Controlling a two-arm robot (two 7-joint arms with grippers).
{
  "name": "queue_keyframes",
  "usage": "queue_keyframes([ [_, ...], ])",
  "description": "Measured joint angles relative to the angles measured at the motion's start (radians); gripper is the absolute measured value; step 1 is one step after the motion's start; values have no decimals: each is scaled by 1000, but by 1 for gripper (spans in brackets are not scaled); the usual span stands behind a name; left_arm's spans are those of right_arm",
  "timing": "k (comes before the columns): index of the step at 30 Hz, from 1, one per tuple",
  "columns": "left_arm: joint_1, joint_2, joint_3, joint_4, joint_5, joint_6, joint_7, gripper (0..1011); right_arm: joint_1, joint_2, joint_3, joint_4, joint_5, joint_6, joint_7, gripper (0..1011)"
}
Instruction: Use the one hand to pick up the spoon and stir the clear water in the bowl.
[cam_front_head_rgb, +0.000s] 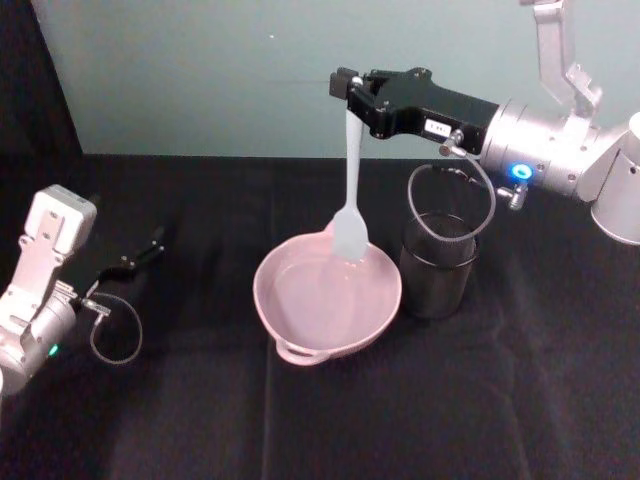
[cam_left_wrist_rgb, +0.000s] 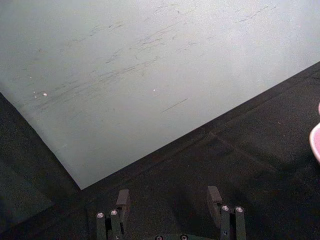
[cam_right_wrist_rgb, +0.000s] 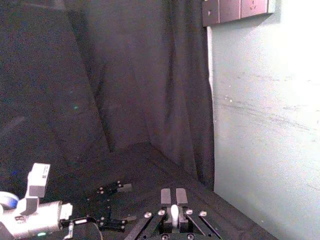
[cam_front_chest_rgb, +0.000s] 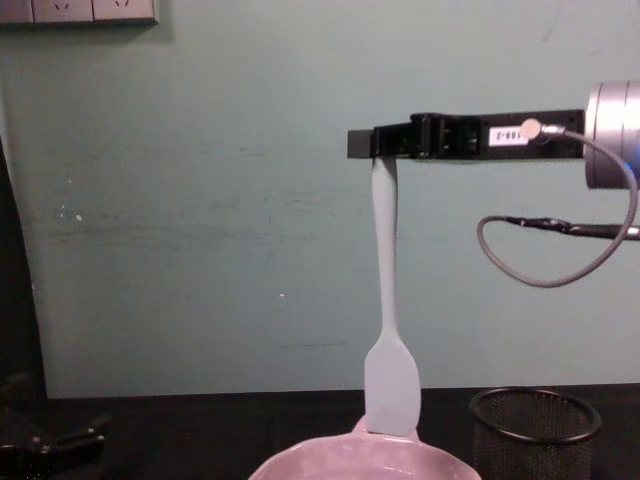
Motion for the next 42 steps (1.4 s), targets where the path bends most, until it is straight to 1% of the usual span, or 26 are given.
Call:
queue_keyframes([
  [3, 0, 0, 0, 0, 0, 0, 0, 1011, 0, -5, -4, 9, -2, -6, 5, 64],
  [27, 0, 0, 0, 0, 0, 0, 0, 1011, -1, -1, 0, 2, -1, -2, 3, 64],
  [30, 0, 0, 0, 0, 0, 0, 0, 1011, -17, 9, 4, -12, -2, -5, -5, 64],
  [31, 0, 0, 0, 0, 0, 0, 0, 1011, -30, 15, 6, -20, -5, -12, -12, 64],
  [34, 0, 0, 0, 0, 0, 0, 0, 1011, -39, 16, 3, -21, -15, -21, -13, 64],
  [36, 0, 0, 0, 0, 0, 0, 0, 1011, -39, 6, -9, -4, -28, -34, -4, 64],
  [37, 0, 0, 0, 0, 0, 0, 0, 1011, -37, -5, -18, 14, -36, -48, 11, 64],
  [39, 0, 0, 0, 0, 0, 0, 0, 1011, -34, -17, -25, 37, -43, -64, 26, 64],
  [40, 0, 0, 0, 0, 0, 0, 0, 1011, -30, -31, -33, 61, -50, -81, 43, 64],
  [41, 0, 0, 0, 0, 0, 0, 0, 1011, -30, -31, -33, 61, -50, -81, 43, 64],
  [42, 0, 0, 0, 0, 0, 0, 0, 1011, -27, -42, -39, 82, -57, -95, 58, 64],
])
